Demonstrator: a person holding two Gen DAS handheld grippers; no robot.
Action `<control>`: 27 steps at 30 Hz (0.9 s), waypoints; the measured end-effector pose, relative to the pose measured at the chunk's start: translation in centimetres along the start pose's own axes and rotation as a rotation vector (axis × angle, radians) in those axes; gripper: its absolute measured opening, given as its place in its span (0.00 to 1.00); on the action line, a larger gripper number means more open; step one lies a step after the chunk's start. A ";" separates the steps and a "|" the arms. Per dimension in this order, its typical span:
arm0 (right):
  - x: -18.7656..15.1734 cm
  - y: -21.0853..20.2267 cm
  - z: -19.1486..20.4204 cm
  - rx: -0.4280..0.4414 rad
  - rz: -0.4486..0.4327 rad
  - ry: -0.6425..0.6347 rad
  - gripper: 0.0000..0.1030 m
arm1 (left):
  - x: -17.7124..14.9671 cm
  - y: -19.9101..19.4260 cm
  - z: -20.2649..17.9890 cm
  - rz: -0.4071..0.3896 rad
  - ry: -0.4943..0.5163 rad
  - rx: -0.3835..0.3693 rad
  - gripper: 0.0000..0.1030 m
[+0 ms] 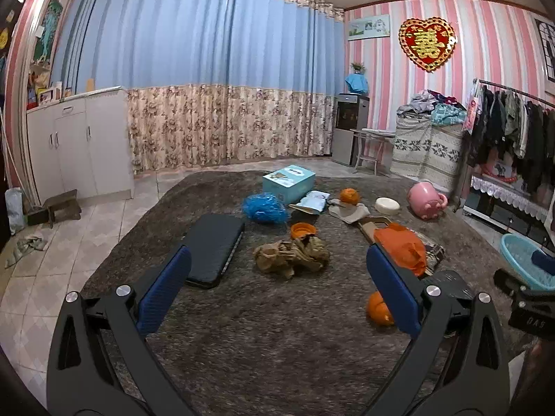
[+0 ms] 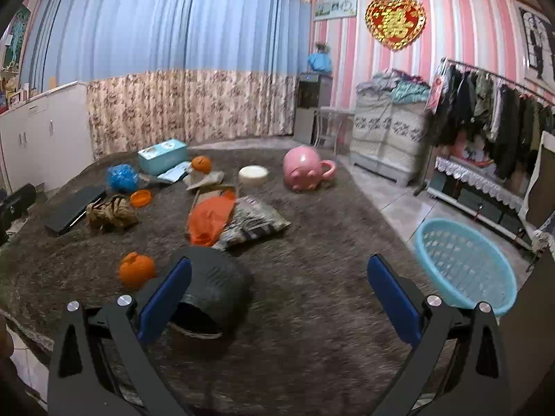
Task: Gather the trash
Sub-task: 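Close the right gripper on the black ribbed cup and lift it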
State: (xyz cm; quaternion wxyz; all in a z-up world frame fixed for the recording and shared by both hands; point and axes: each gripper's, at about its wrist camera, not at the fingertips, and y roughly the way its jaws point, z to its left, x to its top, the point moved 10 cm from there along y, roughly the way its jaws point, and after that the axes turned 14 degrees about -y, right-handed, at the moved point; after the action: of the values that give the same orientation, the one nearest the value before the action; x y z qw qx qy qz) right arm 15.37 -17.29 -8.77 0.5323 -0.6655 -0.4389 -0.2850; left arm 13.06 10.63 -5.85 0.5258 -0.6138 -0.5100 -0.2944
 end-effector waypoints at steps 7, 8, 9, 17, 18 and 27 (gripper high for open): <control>0.5 1.1 2.8 0.074 -0.001 0.036 0.96 | 0.5 0.8 1.6 -0.006 -0.001 0.023 0.95; 0.5 1.5 3.2 0.076 0.011 0.032 0.96 | 0.5 0.9 1.9 -0.006 0.000 0.026 0.95; 0.4 1.9 3.8 0.082 0.022 0.028 0.96 | 0.5 1.0 2.1 -0.007 0.001 0.027 0.95; -0.9 4.0 5.2 0.111 0.098 0.012 0.96 | 0.3 1.8 3.2 0.010 0.002 0.027 0.95; -1.2 4.1 5.1 0.112 0.108 0.011 0.96 | 0.1 1.9 3.2 0.011 0.005 0.029 0.95; -2.2 5.1 6.4 0.159 0.162 -0.033 0.75 | -1.0 2.4 2.1 0.046 0.018 0.022 0.95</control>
State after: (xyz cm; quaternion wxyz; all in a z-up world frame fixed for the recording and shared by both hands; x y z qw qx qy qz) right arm 18.33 -11.98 -14.66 0.5974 -0.6591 -0.4135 -0.1941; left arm 14.62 12.48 -8.19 0.5438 -0.6167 -0.4943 -0.2822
